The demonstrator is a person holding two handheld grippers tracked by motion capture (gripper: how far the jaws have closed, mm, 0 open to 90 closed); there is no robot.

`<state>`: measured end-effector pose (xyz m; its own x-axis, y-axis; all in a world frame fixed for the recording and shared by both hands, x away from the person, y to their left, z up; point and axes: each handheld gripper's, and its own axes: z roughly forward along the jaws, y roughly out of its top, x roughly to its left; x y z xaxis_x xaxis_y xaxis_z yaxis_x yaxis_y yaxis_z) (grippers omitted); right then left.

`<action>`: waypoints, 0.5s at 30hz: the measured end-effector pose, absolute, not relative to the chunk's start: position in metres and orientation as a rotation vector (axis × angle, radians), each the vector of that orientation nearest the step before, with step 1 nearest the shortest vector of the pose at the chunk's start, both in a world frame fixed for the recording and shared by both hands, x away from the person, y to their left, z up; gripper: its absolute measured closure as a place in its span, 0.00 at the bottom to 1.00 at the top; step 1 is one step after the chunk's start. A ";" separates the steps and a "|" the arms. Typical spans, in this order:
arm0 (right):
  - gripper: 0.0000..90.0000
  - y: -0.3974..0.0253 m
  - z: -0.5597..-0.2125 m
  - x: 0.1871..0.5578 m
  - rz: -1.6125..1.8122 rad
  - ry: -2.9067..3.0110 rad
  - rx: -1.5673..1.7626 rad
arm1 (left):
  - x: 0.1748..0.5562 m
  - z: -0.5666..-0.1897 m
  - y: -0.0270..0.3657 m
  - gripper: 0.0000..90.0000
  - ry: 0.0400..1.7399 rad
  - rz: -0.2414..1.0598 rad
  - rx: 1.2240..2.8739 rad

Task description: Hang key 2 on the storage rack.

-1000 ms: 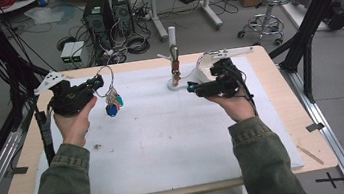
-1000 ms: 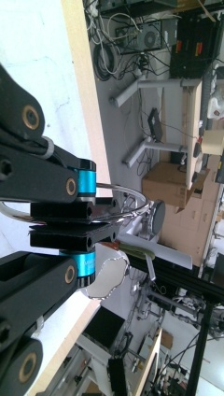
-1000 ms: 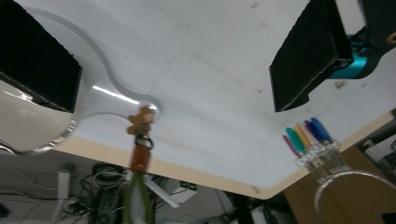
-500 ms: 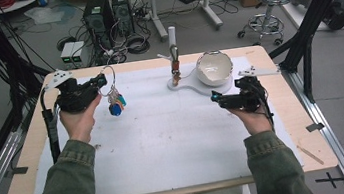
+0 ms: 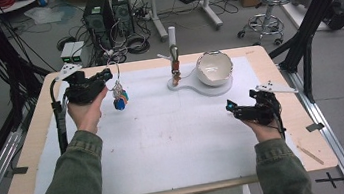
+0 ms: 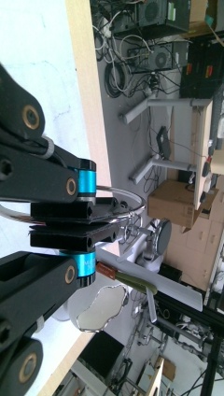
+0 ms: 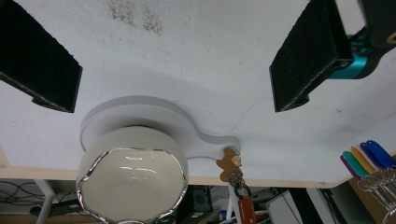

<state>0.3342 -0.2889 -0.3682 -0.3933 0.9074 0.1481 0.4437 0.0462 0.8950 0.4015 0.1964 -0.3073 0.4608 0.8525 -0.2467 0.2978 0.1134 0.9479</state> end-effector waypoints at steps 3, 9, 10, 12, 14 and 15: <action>0.02 -0.293 -0.376 0.329 1.306 1.862 1.358 | 0.406 -0.306 0.191 0.96 1.076 0.549 1.451; 0.02 -0.300 -0.391 0.322 1.297 1.842 1.362 | 0.417 -0.304 0.182 0.96 1.083 0.547 1.454; 0.02 -0.301 -0.393 0.321 1.296 1.836 1.361 | 0.419 -0.304 0.180 0.96 1.083 0.549 1.460; 0.02 -0.302 -0.396 0.319 1.304 1.822 1.358 | 0.423 -0.303 0.176 0.96 1.082 0.551 1.463; 0.02 -0.302 -0.398 0.317 1.302 1.812 1.361 | 0.427 -0.303 0.173 0.96 1.082 0.551 1.455; 0.02 -0.302 -0.399 0.316 1.296 1.806 1.359 | 0.429 -0.304 0.171 0.96 1.089 0.547 1.443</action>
